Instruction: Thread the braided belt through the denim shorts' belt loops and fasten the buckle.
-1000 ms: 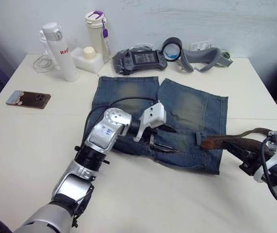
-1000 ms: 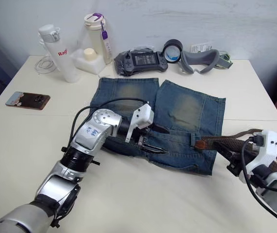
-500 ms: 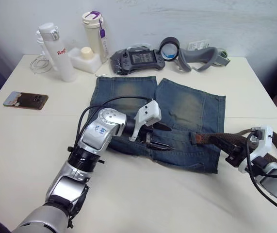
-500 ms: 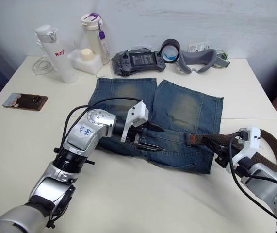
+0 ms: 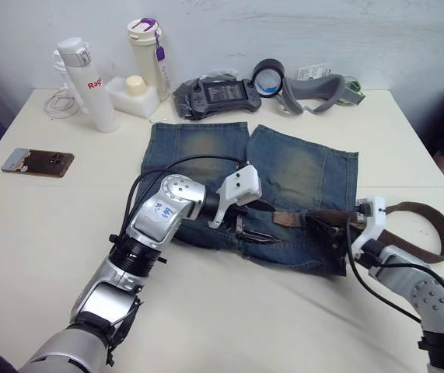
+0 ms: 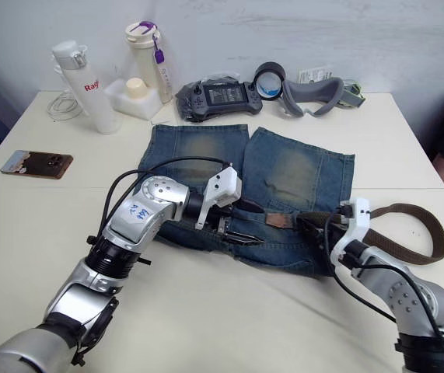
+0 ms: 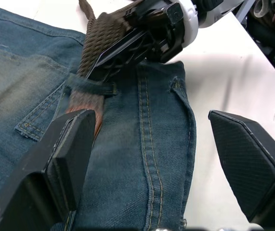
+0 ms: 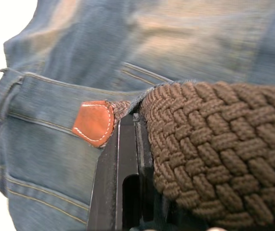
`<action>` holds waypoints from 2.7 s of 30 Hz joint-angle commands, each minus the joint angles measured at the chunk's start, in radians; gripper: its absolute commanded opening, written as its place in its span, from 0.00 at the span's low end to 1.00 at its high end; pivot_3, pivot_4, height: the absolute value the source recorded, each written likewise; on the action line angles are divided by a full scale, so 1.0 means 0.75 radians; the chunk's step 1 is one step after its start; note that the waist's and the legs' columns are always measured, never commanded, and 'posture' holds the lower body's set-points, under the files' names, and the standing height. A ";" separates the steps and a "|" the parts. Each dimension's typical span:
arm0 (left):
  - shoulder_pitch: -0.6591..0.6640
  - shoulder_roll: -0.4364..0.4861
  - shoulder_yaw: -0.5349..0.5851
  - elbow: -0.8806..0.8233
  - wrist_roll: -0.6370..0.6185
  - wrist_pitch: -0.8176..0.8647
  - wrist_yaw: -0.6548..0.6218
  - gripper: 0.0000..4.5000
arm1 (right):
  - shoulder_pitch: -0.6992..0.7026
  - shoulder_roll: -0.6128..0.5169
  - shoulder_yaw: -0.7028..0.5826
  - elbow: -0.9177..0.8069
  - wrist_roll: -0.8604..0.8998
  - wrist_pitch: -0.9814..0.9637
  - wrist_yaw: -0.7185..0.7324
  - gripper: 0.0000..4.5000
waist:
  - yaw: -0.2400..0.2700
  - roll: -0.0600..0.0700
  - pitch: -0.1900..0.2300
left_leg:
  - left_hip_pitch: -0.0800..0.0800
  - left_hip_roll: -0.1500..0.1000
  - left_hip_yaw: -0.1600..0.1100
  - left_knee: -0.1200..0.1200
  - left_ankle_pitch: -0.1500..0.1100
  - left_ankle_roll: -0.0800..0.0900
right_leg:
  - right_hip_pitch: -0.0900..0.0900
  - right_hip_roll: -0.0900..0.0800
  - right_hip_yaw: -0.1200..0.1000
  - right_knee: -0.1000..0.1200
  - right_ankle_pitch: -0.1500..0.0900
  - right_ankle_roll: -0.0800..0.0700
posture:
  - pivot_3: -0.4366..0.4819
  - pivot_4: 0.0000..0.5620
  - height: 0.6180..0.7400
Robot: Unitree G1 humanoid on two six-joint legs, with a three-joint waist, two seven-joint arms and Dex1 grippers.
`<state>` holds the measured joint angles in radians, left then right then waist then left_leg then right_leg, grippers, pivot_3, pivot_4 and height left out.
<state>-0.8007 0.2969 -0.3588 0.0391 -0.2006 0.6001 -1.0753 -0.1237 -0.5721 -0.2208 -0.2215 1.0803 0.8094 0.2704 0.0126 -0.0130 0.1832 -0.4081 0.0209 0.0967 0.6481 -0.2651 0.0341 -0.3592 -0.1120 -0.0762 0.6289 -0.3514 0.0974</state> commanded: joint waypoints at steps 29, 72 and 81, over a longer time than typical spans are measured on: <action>-0.154 -0.229 -0.122 0.616 0.500 -1.007 0.338 0.93 | 0.439 -0.164 -0.246 -0.617 0.317 0.159 -0.081 0.77 | 0.016 0.000 0.000 | -0.001 -0.001 0.000 0.001 -0.005 0.009 | -0.001 -0.003 -0.001 -0.001 0.001 0.001 | 0.48 0.27 1.00; -0.317 -0.266 -0.154 1.022 0.780 -1.369 0.616 0.00 | 0.352 -0.327 -0.008 -0.647 -0.077 0.025 -0.192 0.46 | 0.014 -0.001 0.001 | -0.001 -0.002 0.003 0.002 -0.003 0.006 | -0.002 -0.002 -0.001 -0.001 0.001 0.001 | 0.48 0.27 1.00; -0.331 -0.143 -0.186 0.794 0.809 -1.221 0.405 0.00 | 0.269 -0.314 0.223 -0.540 -0.368 0.112 -0.146 0.01 | 0.014 -0.001 0.001 | -0.001 -0.001 0.004 0.003 -0.003 0.005 | -0.003 -0.002 -0.001 0.000 0.001 0.001 | 0.48 0.27 1.00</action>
<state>-1.0145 0.1601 -0.4982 0.6985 0.3978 -0.3510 -0.7140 0.0717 -0.8134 -0.0636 -0.6358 0.8323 0.8792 0.1546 0.0229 -0.0139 0.1837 -0.4094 0.0198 0.0998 0.6500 -0.2672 0.0378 -0.3618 -0.1128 -0.0776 0.6287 -0.3509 0.0984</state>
